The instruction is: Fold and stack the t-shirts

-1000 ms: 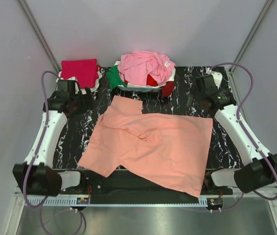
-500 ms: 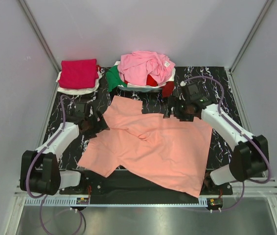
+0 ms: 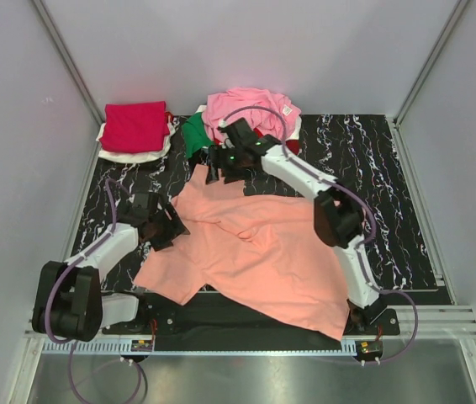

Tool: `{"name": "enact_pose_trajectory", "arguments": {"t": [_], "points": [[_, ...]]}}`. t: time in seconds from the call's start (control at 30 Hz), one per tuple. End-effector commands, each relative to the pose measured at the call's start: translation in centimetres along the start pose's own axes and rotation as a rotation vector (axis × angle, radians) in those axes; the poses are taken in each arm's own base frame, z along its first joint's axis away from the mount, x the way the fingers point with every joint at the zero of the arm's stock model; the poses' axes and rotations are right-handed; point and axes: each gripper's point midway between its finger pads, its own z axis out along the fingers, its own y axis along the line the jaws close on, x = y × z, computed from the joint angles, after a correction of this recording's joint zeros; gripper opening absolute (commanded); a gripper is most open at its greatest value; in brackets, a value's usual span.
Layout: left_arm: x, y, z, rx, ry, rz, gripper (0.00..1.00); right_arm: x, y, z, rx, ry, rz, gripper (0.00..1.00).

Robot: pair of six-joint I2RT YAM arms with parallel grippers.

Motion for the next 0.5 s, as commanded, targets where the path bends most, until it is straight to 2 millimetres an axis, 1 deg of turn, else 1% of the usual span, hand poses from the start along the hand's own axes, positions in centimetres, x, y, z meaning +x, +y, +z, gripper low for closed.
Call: {"name": "enact_pose_trajectory", "arguments": {"t": [0.0, 0.03, 0.07, 0.1, 0.13, 0.17, 0.2, 0.27, 0.3, 0.37, 0.4, 0.43, 0.47], "points": [[-0.6, -1.9, -0.5, 0.09, -0.05, -0.039, 0.7, 1.6, 1.8, 5.6, -0.052, 0.102, -0.033, 0.7], [0.1, -1.9, -0.4, 0.096, -0.03, -0.038, 0.7, 0.4, 2.8, 5.8, -0.071, 0.084, -0.035, 0.67], [0.3, -2.0, -0.3, 0.097, -0.021, -0.041, 0.69, 0.6, 2.7, 6.7, -0.067, 0.098, -0.029, 0.64], [0.6, -1.9, -0.2, 0.096, -0.006, -0.044, 0.69, 1.9, 1.3, 9.2, -0.043, 0.143, -0.008, 0.59], [0.9, -2.0, -0.1, 0.101, 0.006, -0.042, 0.68, 2.3, 1.1, 9.8, -0.037, 0.16, 0.002, 0.58], [1.2, -1.9, 0.0, 0.094, 0.015, -0.041, 0.68, 1.9, 1.1, 10.3, -0.037, 0.149, 0.011, 0.56], [1.4, -1.7, 0.2, 0.087, 0.021, -0.042, 0.68, 2.7, 0.2, 11.6, -0.024, 0.167, 0.022, 0.54], [2.0, -1.3, 0.4, 0.074, 0.037, -0.039, 0.68, 3.0, -0.3, 12.7, -0.018, 0.167, 0.031, 0.53], [2.2, -1.1, 0.5, 0.071, 0.041, -0.041, 0.68, 3.6, -1.1, 13.5, -0.003, 0.181, 0.041, 0.53], [2.7, -0.9, 0.5, 0.071, 0.054, -0.049, 0.68, 3.4, -1.8, 14.3, 0.0, 0.178, 0.065, 0.52], [3.3, -0.6, 0.5, 0.065, 0.072, -0.056, 0.68, 4.0, -3.0, 15.2, 0.021, 0.192, 0.084, 0.52], [3.7, -0.6, 0.4, 0.071, 0.089, -0.061, 0.68, 3.6, -3.1, 15.4, 0.023, 0.185, 0.103, 0.52], [3.9, -0.7, 0.2, 0.075, 0.092, -0.067, 0.68, 3.2, -4.2, 15.6, 0.038, 0.178, 0.129, 0.52]]}}
